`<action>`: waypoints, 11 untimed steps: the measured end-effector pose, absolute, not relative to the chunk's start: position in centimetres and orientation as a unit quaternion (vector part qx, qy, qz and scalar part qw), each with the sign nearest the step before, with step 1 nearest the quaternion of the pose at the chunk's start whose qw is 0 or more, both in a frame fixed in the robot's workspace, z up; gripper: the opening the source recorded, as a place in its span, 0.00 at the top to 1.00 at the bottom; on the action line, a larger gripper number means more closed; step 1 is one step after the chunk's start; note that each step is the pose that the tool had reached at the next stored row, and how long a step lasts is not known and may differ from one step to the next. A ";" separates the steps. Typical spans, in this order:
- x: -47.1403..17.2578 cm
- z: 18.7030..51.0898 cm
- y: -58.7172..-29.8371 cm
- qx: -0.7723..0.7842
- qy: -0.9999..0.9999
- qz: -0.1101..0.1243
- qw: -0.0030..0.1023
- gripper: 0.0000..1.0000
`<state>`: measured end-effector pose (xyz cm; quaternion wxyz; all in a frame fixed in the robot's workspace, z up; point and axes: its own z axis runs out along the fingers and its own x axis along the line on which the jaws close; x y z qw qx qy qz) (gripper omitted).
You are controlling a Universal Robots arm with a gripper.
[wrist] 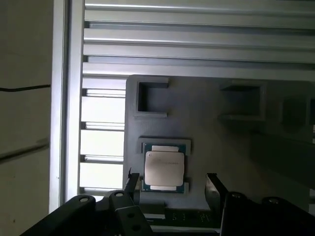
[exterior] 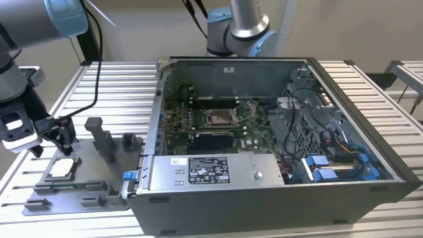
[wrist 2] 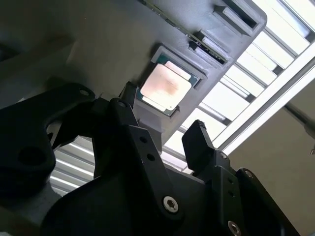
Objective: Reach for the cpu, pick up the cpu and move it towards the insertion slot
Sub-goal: 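Pick up the cpu and move it towards the insertion slot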
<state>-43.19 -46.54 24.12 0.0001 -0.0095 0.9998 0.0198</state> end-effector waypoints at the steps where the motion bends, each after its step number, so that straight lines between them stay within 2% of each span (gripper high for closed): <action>1: -43.2 24.0 -46.6 -0.010 1.000 0.020 0.000 0.00; 11: -43.3 22.8 -46.7 -0.009 1.000 0.020 0.000 0.00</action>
